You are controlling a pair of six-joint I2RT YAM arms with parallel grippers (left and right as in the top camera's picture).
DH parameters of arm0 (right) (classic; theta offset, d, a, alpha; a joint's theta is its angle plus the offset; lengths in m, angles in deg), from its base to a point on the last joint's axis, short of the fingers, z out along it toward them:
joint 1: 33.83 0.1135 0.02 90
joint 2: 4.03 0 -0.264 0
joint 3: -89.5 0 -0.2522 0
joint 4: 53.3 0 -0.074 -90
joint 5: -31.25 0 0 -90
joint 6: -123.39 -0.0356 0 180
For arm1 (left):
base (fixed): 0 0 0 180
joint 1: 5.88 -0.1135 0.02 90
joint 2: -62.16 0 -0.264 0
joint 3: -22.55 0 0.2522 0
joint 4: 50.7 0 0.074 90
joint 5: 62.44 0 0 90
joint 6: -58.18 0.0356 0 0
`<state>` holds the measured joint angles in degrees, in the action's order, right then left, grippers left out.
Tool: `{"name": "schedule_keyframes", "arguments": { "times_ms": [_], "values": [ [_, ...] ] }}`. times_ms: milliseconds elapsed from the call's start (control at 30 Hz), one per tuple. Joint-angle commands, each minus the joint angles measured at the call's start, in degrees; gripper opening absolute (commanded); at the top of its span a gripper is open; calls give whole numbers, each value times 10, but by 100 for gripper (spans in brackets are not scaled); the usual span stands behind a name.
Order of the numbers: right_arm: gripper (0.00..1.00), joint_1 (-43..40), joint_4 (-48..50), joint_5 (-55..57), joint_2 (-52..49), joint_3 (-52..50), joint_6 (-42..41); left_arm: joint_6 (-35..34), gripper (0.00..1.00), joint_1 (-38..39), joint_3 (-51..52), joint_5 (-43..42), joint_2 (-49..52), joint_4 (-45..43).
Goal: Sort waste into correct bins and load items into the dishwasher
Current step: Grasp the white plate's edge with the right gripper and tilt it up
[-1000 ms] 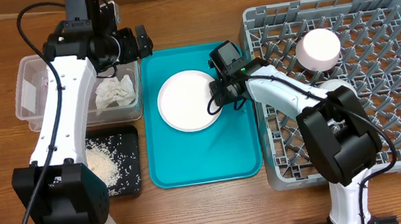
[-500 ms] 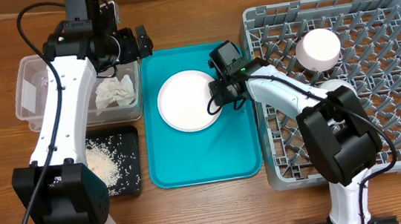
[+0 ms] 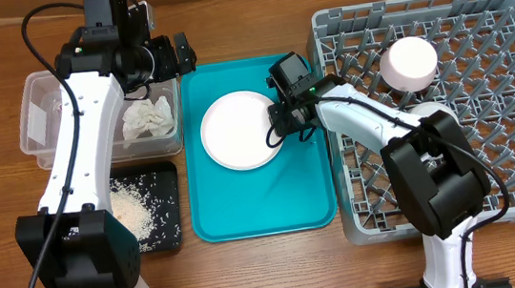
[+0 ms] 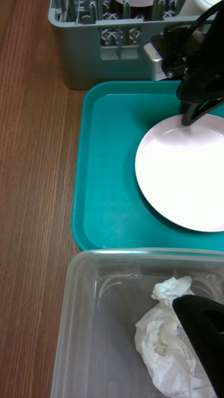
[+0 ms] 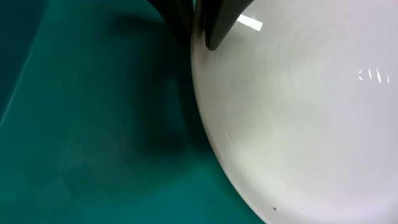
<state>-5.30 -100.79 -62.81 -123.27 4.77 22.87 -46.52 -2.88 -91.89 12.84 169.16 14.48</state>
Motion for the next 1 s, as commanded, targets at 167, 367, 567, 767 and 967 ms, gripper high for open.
{"name": "schedule_keyframes", "arguments": {
  "times_ms": [167,367,567,767,967],
  "values": [
    [11,1,0,-1,0,-1,-3,-3,100,2,-10,2,-14,0],
    [16,1,0,-1,-2,-1,-3,-3,100,2,-10,2,-14,0],
    [16,1,2,-1,-4,-1,-3,-3,100,2,-10,2,-14,0],
    [6,1,4,-1,-4,-1,-2,-3,100,2,-10,2,-14,0],
    [4,1,4,-1,-3,-1,-2,-3,100,2,-10,2,-14,0]
  ]
}}
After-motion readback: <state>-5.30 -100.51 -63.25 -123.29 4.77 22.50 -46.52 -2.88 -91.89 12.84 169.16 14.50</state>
